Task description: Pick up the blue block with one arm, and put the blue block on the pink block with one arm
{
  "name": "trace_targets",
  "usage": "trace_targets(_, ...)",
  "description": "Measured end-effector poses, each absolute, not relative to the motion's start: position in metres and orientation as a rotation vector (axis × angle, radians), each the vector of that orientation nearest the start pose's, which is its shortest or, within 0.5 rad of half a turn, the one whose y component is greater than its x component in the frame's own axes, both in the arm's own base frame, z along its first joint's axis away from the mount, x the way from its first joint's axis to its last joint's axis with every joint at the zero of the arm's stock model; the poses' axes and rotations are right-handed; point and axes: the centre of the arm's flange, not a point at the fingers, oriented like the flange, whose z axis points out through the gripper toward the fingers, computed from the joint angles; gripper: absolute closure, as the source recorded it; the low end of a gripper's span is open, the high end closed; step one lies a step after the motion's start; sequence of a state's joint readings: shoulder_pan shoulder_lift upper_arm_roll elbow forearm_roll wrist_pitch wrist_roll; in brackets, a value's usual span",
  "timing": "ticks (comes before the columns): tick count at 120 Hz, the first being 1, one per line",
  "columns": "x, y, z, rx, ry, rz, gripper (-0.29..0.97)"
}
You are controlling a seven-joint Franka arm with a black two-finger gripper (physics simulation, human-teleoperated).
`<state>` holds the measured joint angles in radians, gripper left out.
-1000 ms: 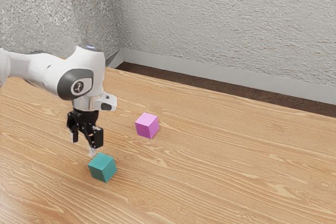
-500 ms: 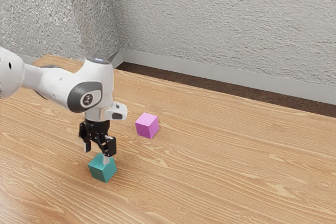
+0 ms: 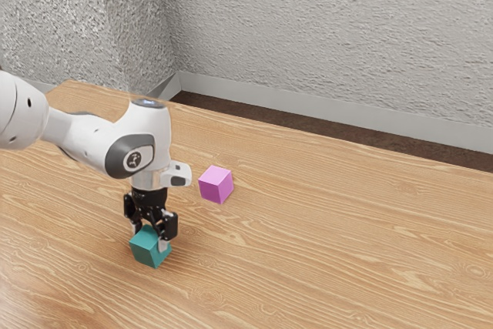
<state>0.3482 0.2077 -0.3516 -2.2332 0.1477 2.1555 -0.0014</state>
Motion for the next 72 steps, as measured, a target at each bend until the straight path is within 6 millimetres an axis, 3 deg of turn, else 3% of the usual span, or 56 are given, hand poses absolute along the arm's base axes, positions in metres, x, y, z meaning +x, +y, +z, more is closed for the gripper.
trace_targets(40, 0.517, 0.002, 0.268, -3.071, 0.152, 0.384, 0.30)
trace_targets(53, 0.539, 0.004, 0.288, -3.091, 0.158, 0.315, 0.34)
trace_targets(72, 0.596, 0.006, 0.334, -3.121, 0.179, 0.198, 0.37)
